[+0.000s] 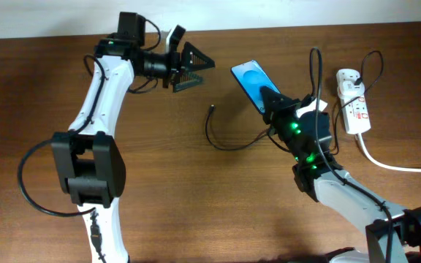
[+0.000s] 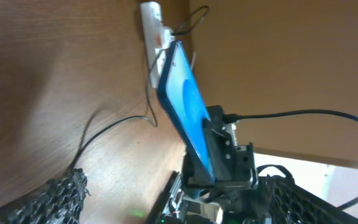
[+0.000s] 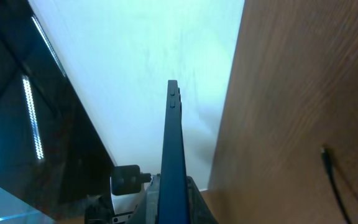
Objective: Plug charger to phone and switch on socket
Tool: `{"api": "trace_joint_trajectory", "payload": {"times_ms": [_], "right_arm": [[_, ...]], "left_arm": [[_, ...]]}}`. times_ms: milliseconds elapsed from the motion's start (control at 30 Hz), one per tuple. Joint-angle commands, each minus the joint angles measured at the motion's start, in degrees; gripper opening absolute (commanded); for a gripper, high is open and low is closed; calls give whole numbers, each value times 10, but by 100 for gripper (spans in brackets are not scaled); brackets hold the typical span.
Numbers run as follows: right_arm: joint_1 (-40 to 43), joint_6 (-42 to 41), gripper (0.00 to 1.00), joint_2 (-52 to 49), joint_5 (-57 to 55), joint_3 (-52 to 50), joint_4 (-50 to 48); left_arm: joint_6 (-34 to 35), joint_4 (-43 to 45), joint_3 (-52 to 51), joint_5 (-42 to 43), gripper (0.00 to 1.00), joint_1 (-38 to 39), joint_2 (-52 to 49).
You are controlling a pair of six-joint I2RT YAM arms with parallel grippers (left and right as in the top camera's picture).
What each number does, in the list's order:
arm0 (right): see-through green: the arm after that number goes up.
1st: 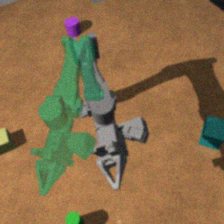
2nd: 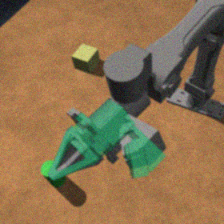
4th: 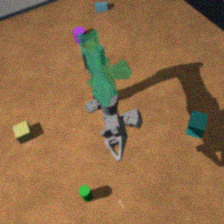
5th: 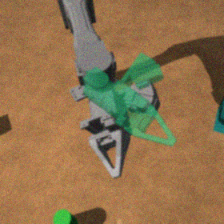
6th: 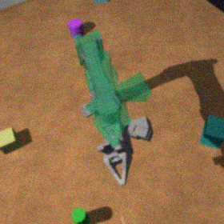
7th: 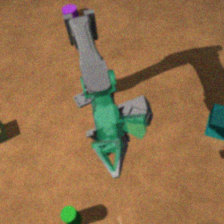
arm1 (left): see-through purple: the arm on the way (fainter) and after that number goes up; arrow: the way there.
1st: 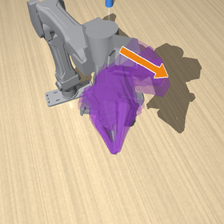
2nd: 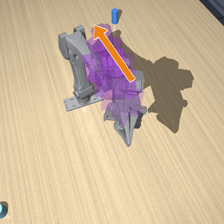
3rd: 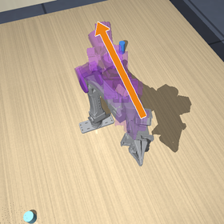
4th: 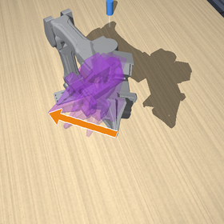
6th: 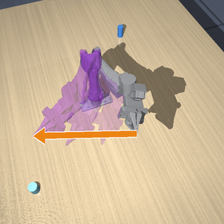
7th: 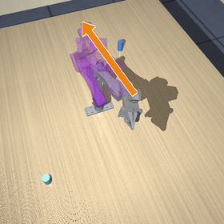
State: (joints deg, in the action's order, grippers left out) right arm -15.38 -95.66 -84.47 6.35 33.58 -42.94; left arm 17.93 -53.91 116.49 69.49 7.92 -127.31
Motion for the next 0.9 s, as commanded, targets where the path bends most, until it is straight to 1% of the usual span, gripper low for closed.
{"api": "trace_joint_trajectory", "payload": {"times_ms": [0,67,100,133,167,200,267,367,467,533,600,633,667,767,867], "right_arm": [[-43,-23,4,8,-124,40,-10],[-65,-24,4,8,-162,54,-10],[-73,-24,4,7,-181,59,-10],[-84,-24,4,7,-203,64,-10],[-94,-24,4,7,-226,72,-5],[-98,-24,4,7,-235,78,6],[-99,-24,4,0,-236,86,21],[-111,-24,4,-17,-235,97,21],[-117,-24,4,-37,-229,99,21],[-120,-59,4,-41,-225,99,21],[-120,-63,4,-41,-225,99,20],[-120,-85,4,-41,-222,99,20],[-120,-97,4,-41,-216,99,20],[-120,-99,4,-41,-193,99,17],[-120,-99,4,-41,-162,99,15]], "left_arm": [[146,93,6,27,92,28,-5],[231,146,6,-1,88,47,-5],[271,165,6,-10,66,58,-5],[297,175,6,-19,59,67,-5],[323,175,6,-36,61,78,-5],[332,175,6,-51,61,85,-5],[369,177,6,-79,61,96,-5],[384,201,6,-104,59,107,-5],[384,208,6,-139,52,113,-5],[384,214,6,-140,45,113,-5],[384,222,6,-140,45,116,-5],[384,236,6,-133,39,116,-5],[384,240,6,-129,37,117,-5],[384,257,6,-109,23,122,-5],[384,300,6,-77,22,122,-5]]}}
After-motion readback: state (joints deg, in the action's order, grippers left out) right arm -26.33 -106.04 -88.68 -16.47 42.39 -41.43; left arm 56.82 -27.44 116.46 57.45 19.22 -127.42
